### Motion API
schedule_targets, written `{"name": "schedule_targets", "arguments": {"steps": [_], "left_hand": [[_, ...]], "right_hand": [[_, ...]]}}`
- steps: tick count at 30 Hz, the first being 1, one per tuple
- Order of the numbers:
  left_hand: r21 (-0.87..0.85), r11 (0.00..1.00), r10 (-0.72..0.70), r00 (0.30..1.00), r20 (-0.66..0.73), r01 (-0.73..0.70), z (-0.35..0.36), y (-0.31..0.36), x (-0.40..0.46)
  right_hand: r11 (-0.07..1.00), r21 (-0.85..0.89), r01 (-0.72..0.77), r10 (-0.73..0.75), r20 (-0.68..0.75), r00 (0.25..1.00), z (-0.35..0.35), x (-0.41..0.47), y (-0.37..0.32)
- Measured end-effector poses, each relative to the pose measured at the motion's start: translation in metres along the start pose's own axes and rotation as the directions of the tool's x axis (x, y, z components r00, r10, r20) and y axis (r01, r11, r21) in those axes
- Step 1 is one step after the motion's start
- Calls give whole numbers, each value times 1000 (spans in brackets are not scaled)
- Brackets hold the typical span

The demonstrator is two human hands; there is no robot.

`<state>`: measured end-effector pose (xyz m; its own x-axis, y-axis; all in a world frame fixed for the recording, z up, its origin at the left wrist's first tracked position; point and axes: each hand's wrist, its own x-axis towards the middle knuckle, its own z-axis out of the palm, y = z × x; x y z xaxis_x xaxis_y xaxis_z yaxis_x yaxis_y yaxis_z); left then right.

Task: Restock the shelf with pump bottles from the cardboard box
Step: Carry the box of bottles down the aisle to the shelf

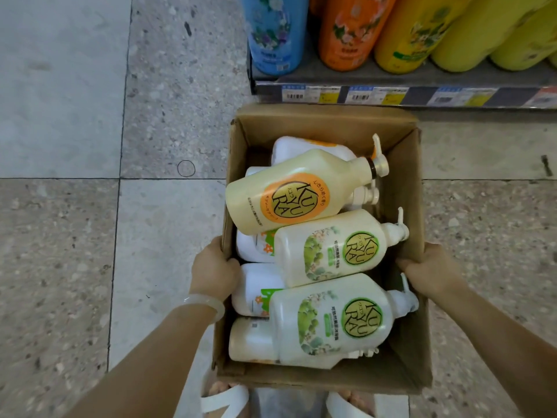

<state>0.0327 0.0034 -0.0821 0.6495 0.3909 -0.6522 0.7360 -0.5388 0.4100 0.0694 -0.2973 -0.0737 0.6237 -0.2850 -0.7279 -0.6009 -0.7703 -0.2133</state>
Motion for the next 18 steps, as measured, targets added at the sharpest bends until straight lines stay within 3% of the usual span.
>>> {"name": "schedule_targets", "arguments": {"steps": [4, 9, 18], "left_hand": [[-68, 998, -11, 1000, -12, 10, -9, -15, -25], [-132, 985, -120, 992, -34, 115, -40, -30, -89], [-170, 969, -193, 979, -65, 180, -168, -20, -212]], "right_hand": [[999, -17, 49, -48, 22, 999, -11, -26, 0], [986, -127, 106, -101, 41, 994, -31, -76, -11], [961, -187, 206, -183, 130, 974, -98, -216, -71]]}}
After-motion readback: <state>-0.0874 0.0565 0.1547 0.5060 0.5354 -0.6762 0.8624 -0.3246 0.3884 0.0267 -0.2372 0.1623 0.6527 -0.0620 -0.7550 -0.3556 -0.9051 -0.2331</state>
